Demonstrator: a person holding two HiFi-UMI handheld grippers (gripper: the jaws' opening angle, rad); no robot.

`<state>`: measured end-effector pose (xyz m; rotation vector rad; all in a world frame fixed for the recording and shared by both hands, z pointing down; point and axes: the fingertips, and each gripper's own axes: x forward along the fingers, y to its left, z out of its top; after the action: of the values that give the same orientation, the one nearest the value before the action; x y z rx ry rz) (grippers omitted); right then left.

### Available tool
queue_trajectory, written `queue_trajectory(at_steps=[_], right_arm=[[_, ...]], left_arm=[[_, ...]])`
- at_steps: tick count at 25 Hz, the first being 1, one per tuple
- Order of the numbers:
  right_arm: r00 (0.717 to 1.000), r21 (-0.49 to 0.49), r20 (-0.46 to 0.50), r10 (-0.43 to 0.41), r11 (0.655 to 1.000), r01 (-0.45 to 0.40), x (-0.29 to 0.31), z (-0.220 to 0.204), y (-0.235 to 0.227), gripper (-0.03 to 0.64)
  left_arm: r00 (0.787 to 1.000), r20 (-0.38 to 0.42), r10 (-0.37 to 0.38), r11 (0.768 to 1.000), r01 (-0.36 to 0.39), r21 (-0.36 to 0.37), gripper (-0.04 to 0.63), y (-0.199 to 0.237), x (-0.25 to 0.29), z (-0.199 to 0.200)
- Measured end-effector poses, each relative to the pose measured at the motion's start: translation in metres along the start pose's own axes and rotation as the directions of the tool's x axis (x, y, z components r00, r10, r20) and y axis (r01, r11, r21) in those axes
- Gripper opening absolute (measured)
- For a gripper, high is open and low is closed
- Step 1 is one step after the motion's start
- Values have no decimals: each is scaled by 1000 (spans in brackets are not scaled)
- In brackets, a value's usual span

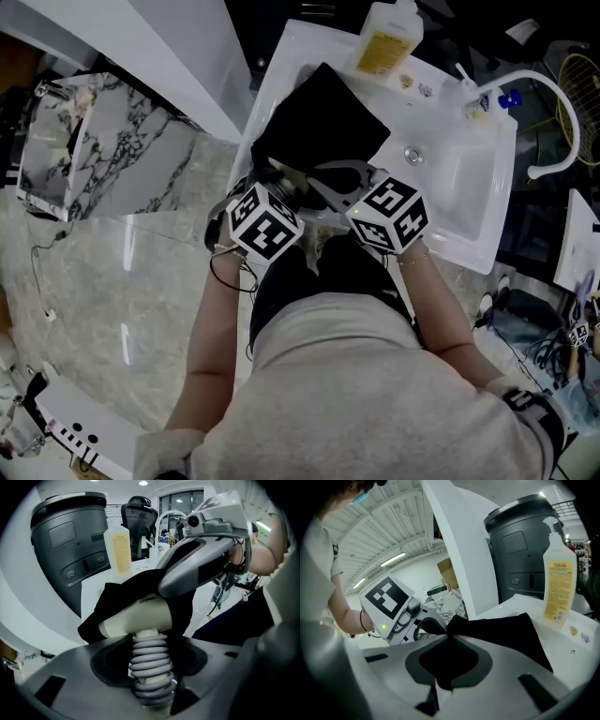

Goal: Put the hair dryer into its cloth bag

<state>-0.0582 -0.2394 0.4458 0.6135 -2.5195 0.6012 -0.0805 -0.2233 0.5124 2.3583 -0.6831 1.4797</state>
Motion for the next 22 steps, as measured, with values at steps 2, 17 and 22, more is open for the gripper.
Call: queue_trajectory(at_steps=[2, 17, 22], right_arm=[[1000, 8, -4, 8, 1000, -8, 1, -2, -1, 11], [999, 42, -39, 10, 999, -8, 6, -18, -8, 11], [1000, 53, -27, -6, 999, 7, 5, -21, -8, 11]], left_arm=[[1000, -19, -7, 1000, 8, 21, 227, -1, 5, 3], [995, -104, -3, 997, 11, 76, 227, 1, 26, 1], [995, -99, 31, 996, -22, 91, 227, 0, 30, 0]])
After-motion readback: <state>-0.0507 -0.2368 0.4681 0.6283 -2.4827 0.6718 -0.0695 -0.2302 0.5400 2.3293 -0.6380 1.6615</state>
